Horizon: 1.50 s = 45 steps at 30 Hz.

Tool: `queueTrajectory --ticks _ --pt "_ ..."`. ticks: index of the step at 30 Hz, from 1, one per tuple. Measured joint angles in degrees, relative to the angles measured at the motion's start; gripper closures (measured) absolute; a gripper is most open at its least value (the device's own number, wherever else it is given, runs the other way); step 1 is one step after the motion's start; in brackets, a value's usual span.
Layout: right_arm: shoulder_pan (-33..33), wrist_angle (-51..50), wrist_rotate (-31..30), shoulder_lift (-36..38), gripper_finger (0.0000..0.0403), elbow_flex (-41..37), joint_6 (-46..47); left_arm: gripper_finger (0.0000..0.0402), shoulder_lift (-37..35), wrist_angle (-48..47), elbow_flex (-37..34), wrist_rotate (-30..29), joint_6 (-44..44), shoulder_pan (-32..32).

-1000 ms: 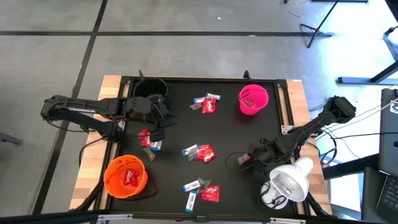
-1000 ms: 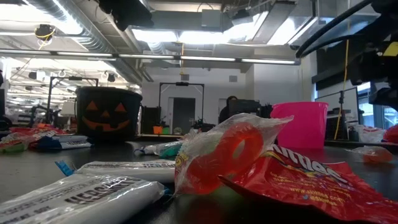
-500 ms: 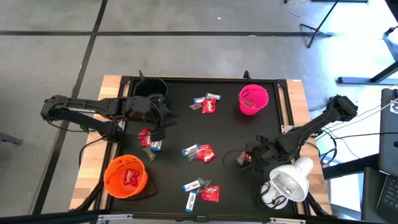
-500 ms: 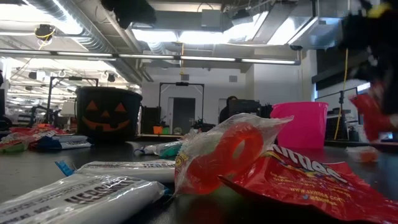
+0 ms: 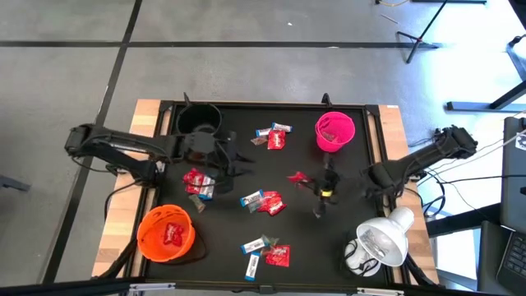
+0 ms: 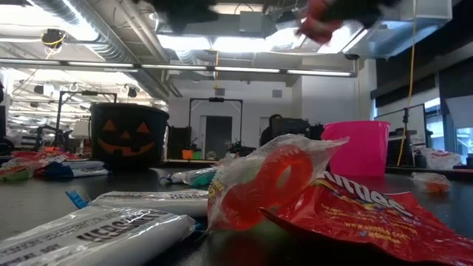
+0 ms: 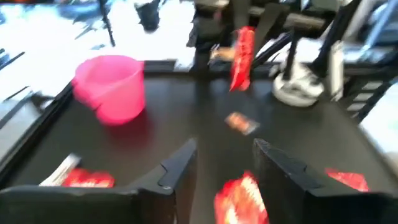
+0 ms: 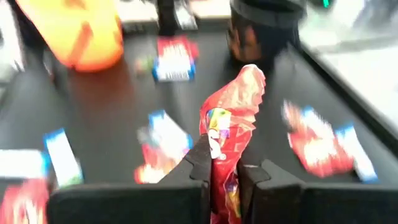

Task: Sort candy
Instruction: Put the red candy into the orange bucket

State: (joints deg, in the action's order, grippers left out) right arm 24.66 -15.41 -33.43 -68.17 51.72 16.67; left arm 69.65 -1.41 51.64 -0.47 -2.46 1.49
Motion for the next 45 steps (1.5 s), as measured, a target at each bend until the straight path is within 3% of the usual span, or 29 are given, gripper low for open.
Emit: queueTrajectory --ticks 3,5,8,13,22,28,36,39,45 --pt "-4.1 9.2 6.9 -0.9 0.0388 0.0 -7.6 0.0219 4.1 7.1 0.0 6.2 0.0 0.0" --pt "-7.0 13.4 12.0 -1.4 0.039 0.0 -9.9 0.0197 5.9 10.1 0.0 6.9 0.0 0.0" --pt "-10.7 16.6 17.4 -2.5 0.0387 0.0 -11.0 0.0165 7.5 13.7 0.0 4.0 0.0 0.0" --pt "-14.8 20.6 21.4 -5.3 0.0383 0.0 -13.3 0.0131 8.5 17.7 0.0 2.1 -0.6 -0.7" --pt "-19.0 33.7 30.2 -11.5 0.0382 0.0 -17.0 0.0132 9.7 15.7 0.0 -2.9 -4.3 -2.2" --pt "-19.6 34.4 30.6 -11.6 0.0382 0.0 -17.2 0.0166 9.9 14.4 0.0 -3.2 -3.7 -2.2" --pt "-19.5 35.4 29.4 -11.7 0.0374 -0.1 -17.3 0.0266 9.9 14.1 0.0 -3.0 -3.0 -2.2" --pt "-19.5 35.5 29.5 -11.7 0.0342 -0.1 -17.3 0.0307 9.9 13.7 0.0 -3.1 -2.9 -2.2" --pt "-19.4 35.4 28.5 -10.4 0.0237 -0.1 -17.1 0.0377 7.8 10.0 0.0 -3.3 -2.8 -2.5"
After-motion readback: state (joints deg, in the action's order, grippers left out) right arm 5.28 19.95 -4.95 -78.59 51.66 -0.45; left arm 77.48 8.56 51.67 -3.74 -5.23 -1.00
